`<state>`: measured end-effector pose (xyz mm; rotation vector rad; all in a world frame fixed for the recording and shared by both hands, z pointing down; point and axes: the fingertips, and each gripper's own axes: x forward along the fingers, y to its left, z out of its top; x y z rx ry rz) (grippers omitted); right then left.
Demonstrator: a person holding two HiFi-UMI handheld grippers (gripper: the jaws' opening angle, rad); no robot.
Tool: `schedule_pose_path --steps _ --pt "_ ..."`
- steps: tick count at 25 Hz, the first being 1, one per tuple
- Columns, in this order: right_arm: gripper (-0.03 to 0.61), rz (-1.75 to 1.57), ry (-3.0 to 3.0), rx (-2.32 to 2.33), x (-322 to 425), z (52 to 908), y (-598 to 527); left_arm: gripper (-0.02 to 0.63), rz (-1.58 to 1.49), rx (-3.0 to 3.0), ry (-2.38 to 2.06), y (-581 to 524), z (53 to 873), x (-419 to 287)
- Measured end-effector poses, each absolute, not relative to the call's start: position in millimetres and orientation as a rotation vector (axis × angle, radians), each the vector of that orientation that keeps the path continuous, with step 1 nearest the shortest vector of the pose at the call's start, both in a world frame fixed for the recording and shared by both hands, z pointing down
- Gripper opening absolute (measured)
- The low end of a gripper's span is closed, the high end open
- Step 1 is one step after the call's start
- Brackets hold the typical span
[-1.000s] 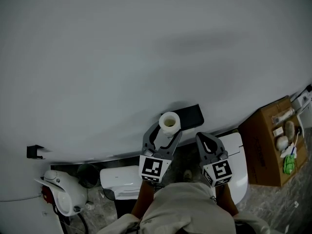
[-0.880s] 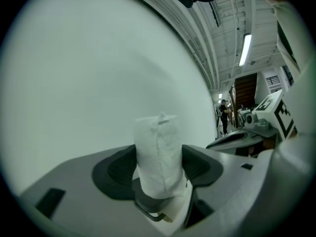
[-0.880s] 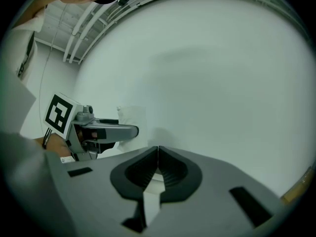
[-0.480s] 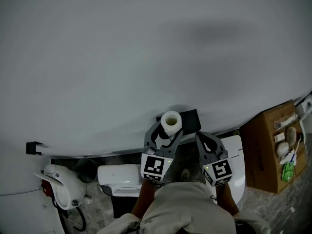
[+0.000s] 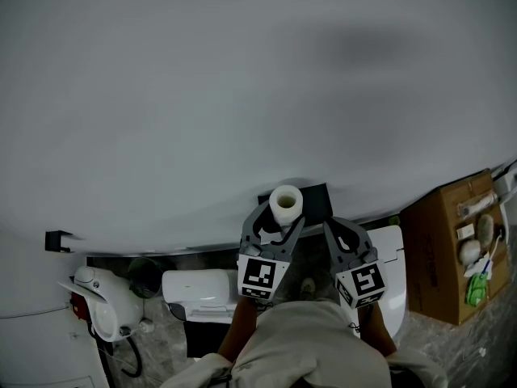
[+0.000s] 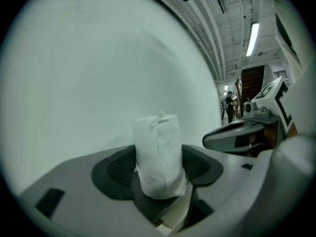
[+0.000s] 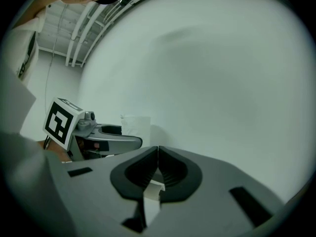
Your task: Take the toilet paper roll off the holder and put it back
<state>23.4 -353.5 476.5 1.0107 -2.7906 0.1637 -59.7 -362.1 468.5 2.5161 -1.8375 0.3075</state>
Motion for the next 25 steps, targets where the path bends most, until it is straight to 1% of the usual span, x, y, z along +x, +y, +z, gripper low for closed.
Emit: schedule_pose_path --steps 10,15,25 --pt "-0.002 0.155 -2.790 1.004 24 477 -350 0.296 0.338 2.524 -1.852 -359 470 -59" --pt "-0.002 0.144 -2.798 1.007 25 473 -345 0.308 0.347 2.518 -1.864 -356 468 -61" --pt "-0.002 0.124 -2.813 0.971 22 469 -332 0.307 0.305 2.493 -1.947 -335 454 -72"
